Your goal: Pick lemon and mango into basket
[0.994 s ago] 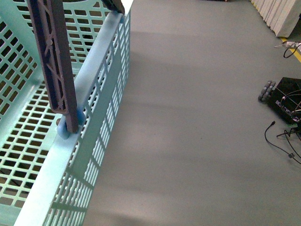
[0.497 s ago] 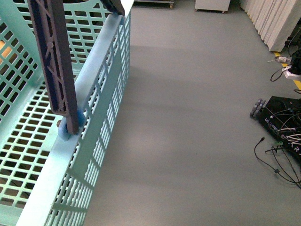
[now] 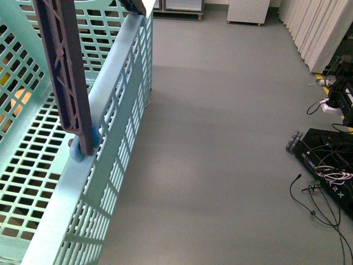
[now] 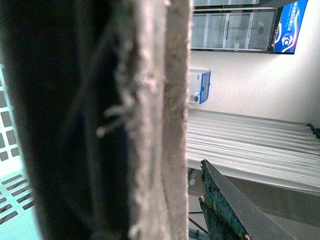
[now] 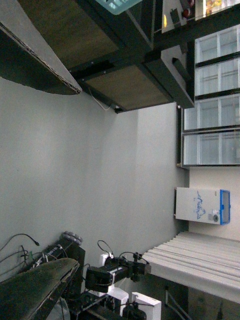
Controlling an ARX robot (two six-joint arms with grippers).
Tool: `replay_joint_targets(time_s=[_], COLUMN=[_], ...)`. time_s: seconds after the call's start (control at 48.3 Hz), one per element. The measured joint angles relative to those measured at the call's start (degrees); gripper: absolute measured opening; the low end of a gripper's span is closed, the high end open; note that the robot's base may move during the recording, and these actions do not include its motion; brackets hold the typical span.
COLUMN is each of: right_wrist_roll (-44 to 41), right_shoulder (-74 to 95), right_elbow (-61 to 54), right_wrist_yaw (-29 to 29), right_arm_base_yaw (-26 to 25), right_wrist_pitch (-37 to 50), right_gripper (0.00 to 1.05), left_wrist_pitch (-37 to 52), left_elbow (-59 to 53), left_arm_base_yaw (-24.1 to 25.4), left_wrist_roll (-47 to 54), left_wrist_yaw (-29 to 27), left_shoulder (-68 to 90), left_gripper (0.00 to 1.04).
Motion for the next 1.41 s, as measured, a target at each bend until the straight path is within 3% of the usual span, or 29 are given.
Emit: replay_joint_targets(time_s=[1.408], right_wrist_roll=[-0.02], right_shoulder=[0.00], right_elbow=[0.00], right_wrist_yaw=[0.00], right_arm_base_yaw=[0.00], right_wrist_pitch=[0.00], right_gripper=[0.96], left_wrist_pitch=[-0.11], left_elbow=[-0.02], left_arm_base_yaw=[-0.26], left_wrist_roll=[-0.20], left_wrist_yaw=[0.07], left_shoulder=[0.00], left_gripper=[0.29])
